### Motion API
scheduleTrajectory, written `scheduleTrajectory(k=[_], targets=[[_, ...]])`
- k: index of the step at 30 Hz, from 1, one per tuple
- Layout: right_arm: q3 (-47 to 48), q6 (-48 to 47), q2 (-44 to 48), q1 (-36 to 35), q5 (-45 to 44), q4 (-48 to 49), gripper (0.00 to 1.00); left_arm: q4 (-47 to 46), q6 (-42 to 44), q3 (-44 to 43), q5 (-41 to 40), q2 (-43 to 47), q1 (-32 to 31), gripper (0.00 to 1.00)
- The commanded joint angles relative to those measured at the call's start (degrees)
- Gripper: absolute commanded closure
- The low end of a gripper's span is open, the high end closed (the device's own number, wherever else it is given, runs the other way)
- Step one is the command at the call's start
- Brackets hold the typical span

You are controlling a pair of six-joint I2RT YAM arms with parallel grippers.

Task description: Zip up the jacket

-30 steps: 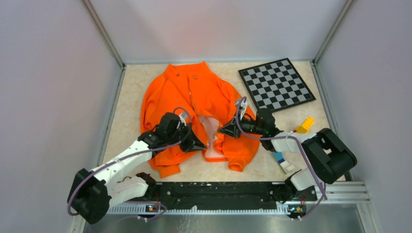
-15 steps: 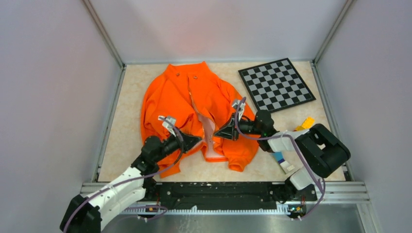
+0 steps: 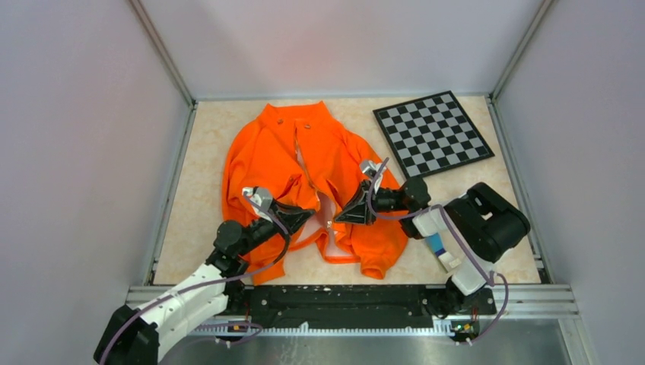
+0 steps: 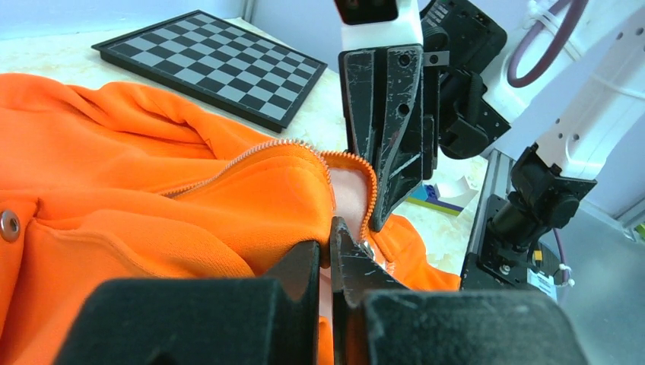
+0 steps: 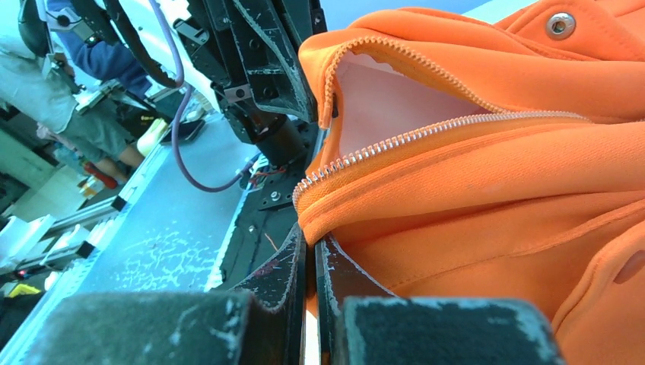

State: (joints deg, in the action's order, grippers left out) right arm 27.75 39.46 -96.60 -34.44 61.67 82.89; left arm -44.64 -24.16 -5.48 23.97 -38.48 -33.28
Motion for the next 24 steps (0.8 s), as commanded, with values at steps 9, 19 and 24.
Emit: scheduleTrajectory(k=[9, 19, 24], targets=[[2.9, -0.8, -0.5, -1.3, 0.7, 12.2, 1.00, -11.1, -0.2, 0.5, 5.1, -3.9, 0.1, 1.00], [3.2, -1.4, 0.3, -1.3, -0.3, 11.4, 1.00, -17.2, -2.5, 1.6, 6.7, -9.7, 0.0, 1.00], [3.1, -2.2, 1.1, -1.3, -0.6, 10.6, 1.00, -20.1, -3.6, 1.7, 7.9, -12.5, 0.0, 1.00]])
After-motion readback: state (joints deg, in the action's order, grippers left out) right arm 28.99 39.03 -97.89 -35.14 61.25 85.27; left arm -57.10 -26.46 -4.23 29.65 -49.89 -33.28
